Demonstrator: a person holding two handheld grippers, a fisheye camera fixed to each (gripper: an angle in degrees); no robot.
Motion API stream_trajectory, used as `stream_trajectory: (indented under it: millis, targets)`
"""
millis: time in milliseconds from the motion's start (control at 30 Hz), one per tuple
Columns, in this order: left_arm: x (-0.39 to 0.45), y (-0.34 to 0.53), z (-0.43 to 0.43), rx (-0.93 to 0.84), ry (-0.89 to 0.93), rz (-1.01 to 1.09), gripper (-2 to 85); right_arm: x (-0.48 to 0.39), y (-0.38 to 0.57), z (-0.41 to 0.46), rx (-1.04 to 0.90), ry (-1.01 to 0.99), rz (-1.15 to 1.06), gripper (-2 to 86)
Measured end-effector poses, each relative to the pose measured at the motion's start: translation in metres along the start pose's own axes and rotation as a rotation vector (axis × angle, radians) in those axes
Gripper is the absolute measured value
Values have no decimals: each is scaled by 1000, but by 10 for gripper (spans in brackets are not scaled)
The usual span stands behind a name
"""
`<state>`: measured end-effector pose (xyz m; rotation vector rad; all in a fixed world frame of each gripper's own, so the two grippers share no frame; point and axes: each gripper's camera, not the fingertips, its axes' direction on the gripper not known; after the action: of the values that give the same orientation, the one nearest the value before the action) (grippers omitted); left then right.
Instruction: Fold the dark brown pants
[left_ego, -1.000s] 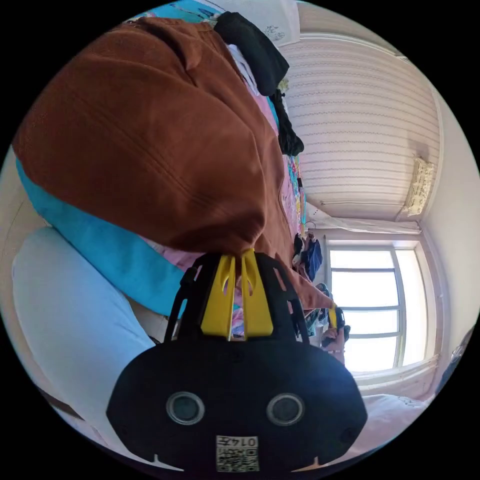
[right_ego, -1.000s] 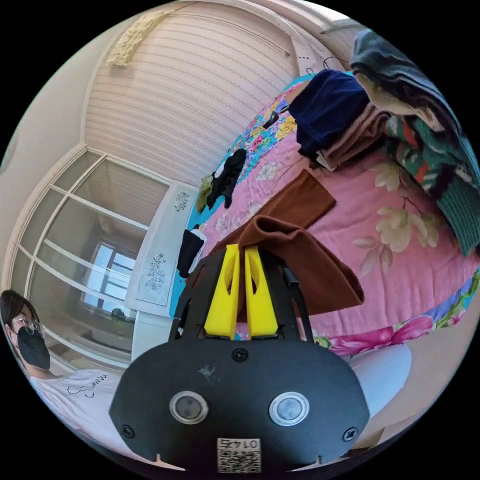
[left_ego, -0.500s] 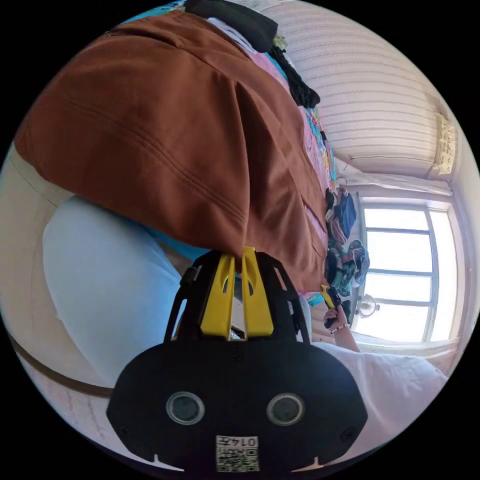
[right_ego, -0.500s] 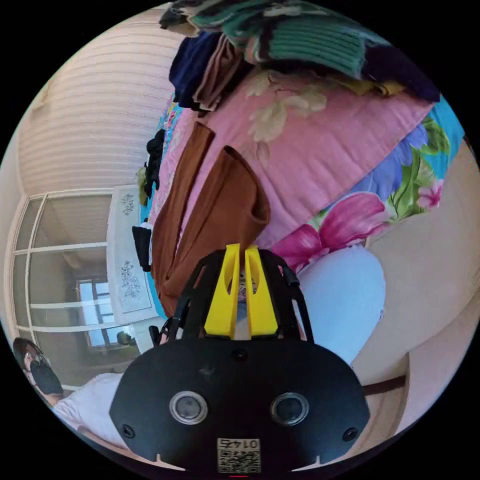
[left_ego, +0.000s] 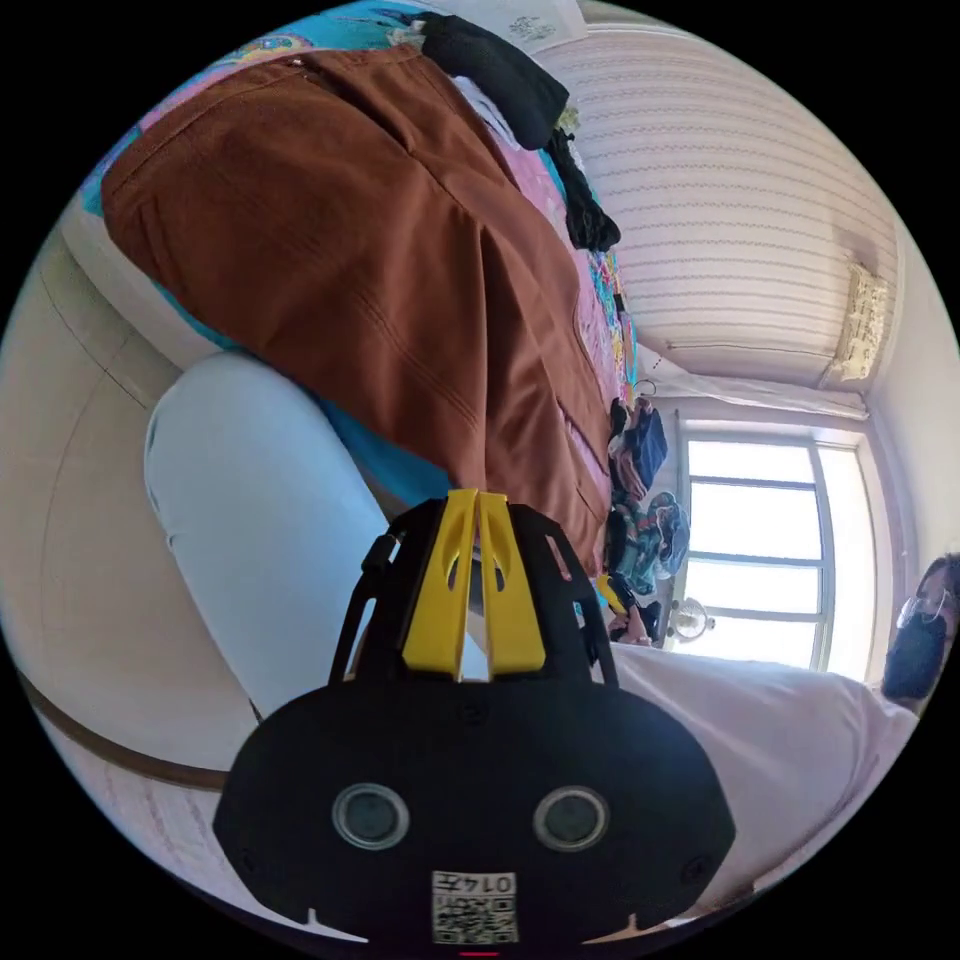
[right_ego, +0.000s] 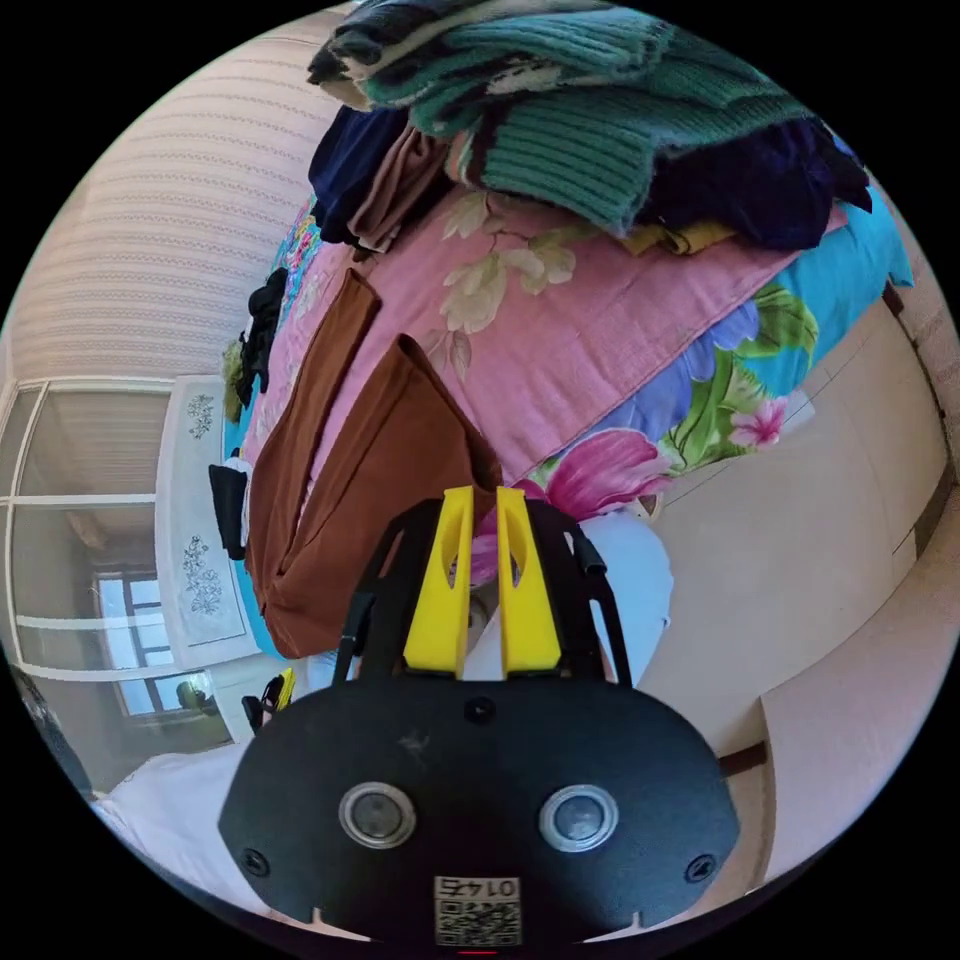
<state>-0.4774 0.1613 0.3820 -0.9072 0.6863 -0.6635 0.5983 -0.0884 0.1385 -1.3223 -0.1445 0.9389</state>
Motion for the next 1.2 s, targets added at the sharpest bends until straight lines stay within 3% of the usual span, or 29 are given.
stream_trajectory:
  millis: [133, 200, 300, 433, 667, 1033, 1200]
  targets:
    - [56, -7, 21, -38, -186, 274, 0, -45, -1, -3, 99, 76, -218, 55]
    - [103, -18, 63, -85, -320, 500, 32, -79, -10, 20, 41, 107, -362, 79]
    - [155, -33, 130, -163, -346, 689, 55, -109, -22, 50, -5, 178, -475, 96]
    - [197, -43, 211, -254, -363, 834, 69, -122, -40, 75, -36, 257, -488, 104]
    - [219, -24, 344, -486, -623, 1069, 92, -130, -51, 98, -111, 304, -494, 83]
    - [245, -3, 372, -480, -560, 1139, -1, -133, -29, 27, -43, 94, -548, 52]
    - [262, 3, 322, -354, -378, 1103, -8, -122, 11, -39, 54, -21, -539, 48]
